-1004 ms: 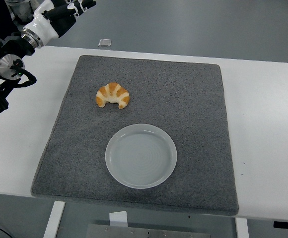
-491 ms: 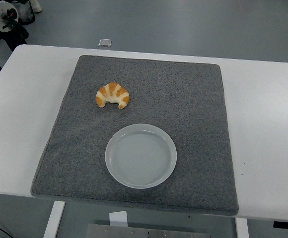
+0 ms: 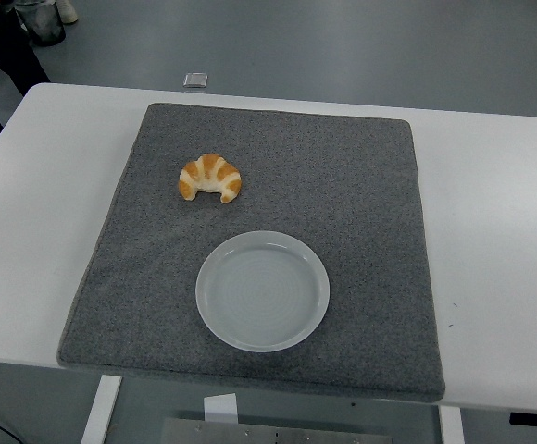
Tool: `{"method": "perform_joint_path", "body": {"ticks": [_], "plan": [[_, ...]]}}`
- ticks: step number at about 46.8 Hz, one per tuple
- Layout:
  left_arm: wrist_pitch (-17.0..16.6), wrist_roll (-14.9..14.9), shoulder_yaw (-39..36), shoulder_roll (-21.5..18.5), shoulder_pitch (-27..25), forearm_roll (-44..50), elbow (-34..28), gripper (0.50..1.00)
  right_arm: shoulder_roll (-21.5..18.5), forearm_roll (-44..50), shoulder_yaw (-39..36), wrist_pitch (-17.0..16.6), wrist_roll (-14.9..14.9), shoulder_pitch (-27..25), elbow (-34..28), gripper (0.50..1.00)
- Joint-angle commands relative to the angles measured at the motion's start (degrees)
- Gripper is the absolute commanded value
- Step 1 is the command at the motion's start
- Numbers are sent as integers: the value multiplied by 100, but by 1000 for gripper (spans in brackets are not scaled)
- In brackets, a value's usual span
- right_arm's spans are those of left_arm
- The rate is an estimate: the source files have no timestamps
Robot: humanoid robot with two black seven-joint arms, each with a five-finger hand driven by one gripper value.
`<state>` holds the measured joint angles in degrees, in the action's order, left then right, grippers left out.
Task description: Place the bread on the plate
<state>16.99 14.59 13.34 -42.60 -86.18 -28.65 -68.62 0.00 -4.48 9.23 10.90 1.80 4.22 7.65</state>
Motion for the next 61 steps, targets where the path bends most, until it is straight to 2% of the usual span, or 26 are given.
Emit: {"method": "perform_joint_path", "body": {"ticks": [1, 6, 10, 17, 22, 31, 42, 51, 56, 61], "plan": [[-29, 0, 10, -125, 66, -675, -248, 992, 0, 0, 0, 0, 5, 0, 0, 952], [-73, 8, -16, -170, 241, -1370, -301, 992, 0, 0, 0, 0, 5, 0, 0, 952], [-266, 17, -16, -152, 575, -2090, -292, 992, 0, 0, 0, 8, 4, 0, 0, 952], [-890, 87, -7, -73, 1208, -3427, -274, 992, 0, 0, 0, 0, -4, 0, 0, 952], [-1391, 88, -25, 111, 1560, -3929, -239, 992, 0, 0, 0, 0, 5, 0, 0, 952], [-1515, 79, -25, 357, 1859, -3982, 68, 990, 0, 0, 0, 8, -4, 0, 0, 952], [-1567, 79, -25, 832, 2377, -3973, 701, 992, 0, 0, 0, 17, -4, 0, 0, 952], [-1585, 79, 1, 1272, 2580, -3868, 1105, 992, 0, 0, 0, 17, 5, 0, 0, 952], [-1602, 79, 45, 1333, 2624, -3824, 1184, 992, 0, 0, 0, 17, 5, 0, 0, 952], [-1813, 79, 10, 1395, 2720, -3815, 1228, 992, 0, 0, 0, 17, 5, 0, 0, 952]]}}
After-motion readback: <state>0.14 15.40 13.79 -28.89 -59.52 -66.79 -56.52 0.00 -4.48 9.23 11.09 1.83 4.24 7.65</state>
